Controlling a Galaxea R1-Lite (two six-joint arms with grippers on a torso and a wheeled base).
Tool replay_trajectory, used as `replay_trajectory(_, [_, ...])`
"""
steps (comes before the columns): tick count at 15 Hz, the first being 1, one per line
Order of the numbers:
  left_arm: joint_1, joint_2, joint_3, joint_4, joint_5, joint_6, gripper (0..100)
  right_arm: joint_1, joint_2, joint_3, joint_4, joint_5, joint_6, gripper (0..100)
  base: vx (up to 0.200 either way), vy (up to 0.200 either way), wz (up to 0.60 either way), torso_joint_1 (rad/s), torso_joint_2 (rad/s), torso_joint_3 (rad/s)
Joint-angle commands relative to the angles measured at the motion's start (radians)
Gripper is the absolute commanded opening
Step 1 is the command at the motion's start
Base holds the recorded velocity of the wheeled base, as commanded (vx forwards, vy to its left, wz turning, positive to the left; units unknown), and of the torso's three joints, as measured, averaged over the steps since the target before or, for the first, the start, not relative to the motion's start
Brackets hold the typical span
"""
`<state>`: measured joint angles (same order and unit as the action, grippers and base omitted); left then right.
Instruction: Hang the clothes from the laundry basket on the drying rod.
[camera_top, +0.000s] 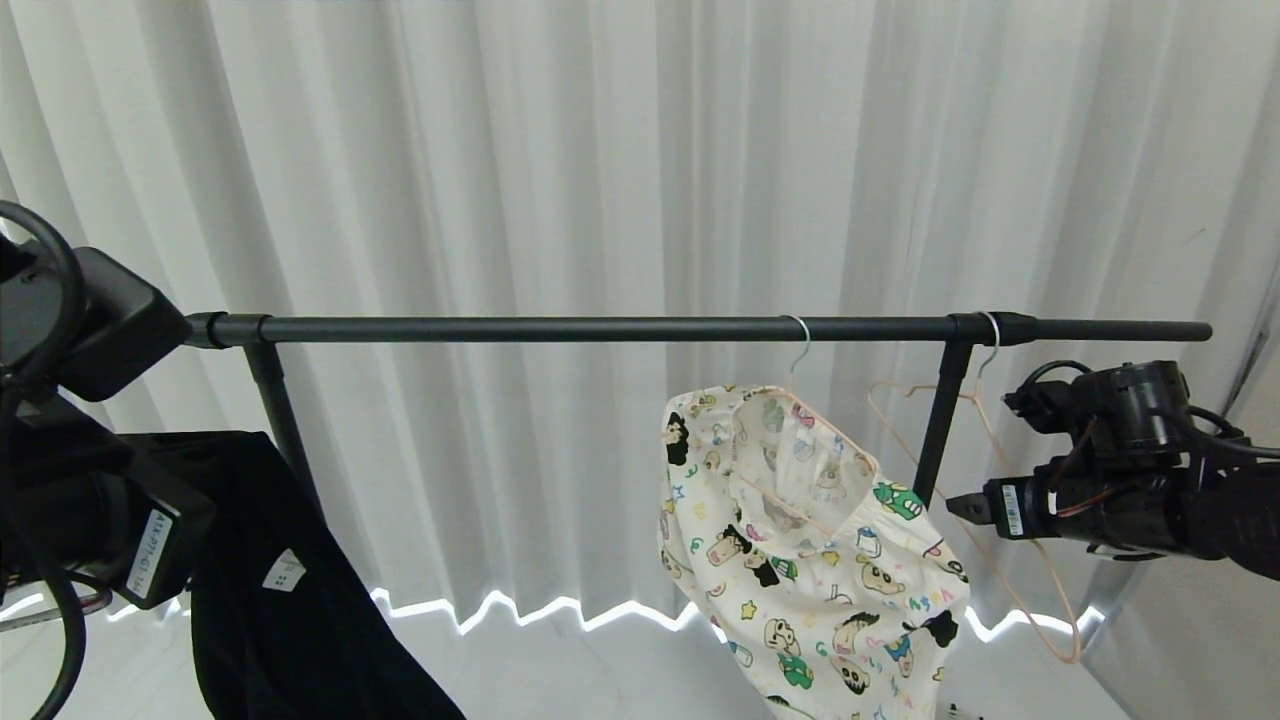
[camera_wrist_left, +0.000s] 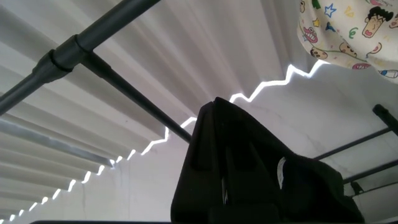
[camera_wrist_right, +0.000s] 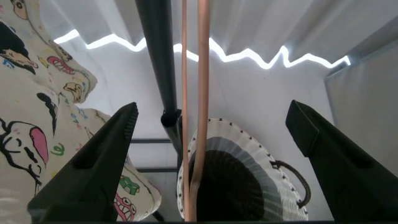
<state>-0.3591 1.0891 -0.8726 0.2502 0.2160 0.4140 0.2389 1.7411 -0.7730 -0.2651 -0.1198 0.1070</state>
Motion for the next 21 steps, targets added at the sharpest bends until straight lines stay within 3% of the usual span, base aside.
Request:
replay_trajectory(1, [0.0,-0.002,-0.003,0.0,0.0,0.0,0,0.0,0.005,0.0,0.0,0.0,0.0,100,0.0,0.0,0.0,0.0,0.0,0.0])
replay_trajectory(7, [0.002,0.002,0.0,-0.025,0.0,0.002,0,0.0,0.008,0.0,0.0,-0.003,0.0,100,0.0,0.0,0.0,0.0,0.0,0.0])
replay_trajectory(8, [0.002,0.002,0.0,-0.028,0.0,0.002,0,0.0,0.008,0.0,0.0,-0.003,-0.001,0,0.0,0.0,0.0,0.0,0.0,0.0])
replay_trajectory(21, [0.002,-0.012,0.0,-0.029,0.0,0.0,0,0.0,-0.064,0.008,-0.074,-0.006,-0.001,0,0.0,0.0,0.0,0.0,0.0,0.0])
